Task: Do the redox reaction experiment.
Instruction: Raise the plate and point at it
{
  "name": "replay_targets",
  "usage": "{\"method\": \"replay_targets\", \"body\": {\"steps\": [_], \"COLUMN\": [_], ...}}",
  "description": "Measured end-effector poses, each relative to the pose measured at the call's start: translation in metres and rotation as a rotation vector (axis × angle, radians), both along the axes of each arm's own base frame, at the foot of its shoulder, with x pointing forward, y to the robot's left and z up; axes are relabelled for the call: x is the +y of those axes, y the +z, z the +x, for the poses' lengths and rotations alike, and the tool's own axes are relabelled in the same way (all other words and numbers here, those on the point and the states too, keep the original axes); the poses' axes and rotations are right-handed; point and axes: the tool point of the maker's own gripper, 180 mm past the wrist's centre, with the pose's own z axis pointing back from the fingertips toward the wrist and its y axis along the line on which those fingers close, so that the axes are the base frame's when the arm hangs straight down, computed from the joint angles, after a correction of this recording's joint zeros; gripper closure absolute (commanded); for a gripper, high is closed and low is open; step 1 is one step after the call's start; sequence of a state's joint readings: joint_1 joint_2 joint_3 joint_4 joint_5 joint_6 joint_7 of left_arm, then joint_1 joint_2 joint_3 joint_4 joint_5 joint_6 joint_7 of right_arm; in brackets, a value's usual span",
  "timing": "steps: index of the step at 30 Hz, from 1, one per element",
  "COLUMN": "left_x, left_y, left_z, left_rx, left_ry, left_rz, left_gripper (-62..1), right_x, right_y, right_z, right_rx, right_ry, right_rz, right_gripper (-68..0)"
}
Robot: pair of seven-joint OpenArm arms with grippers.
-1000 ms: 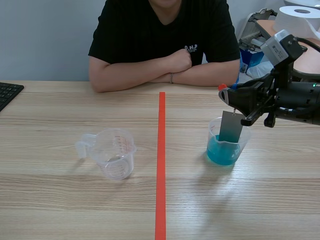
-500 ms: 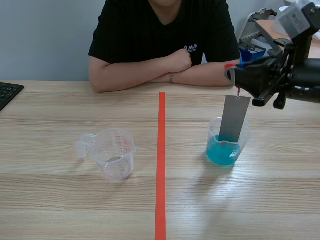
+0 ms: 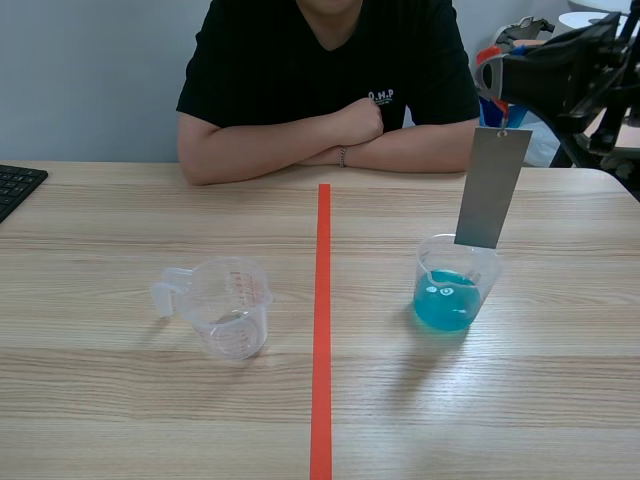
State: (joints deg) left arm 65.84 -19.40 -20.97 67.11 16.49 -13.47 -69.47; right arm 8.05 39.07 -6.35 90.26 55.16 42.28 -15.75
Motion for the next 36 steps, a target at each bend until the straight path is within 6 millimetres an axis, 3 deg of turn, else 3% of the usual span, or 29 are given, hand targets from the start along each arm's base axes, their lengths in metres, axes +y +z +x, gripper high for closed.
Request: {"method": "replay_targets", "body": {"steps": [14,28,36], "left_x": [0.0,0.007,0.035], "left_y": [0.0,-0.001,0.017], "left_z": [0.0,0.005,0.042], "left_rx": [0.0,0.012,-0.005], "left_ry": [0.0,-0.051,-0.054], "left_rz": [0.0,0.027,-0.049], "left_gripper": [-2.7,-2.7,-2.7], "right_x": [0.006,0.006,0.006], "right_y": [0.045,0.047,0.047], "right_z": [-0.013,-0.014,-0.014], "right_rx": [-0.057,-0.055,-0.055], "right_ry": [0.036,0.04,0.04], "right_rz": [0.027,0.03,0.03], "right_gripper": [-1.5,-1.5,-1.5]}}
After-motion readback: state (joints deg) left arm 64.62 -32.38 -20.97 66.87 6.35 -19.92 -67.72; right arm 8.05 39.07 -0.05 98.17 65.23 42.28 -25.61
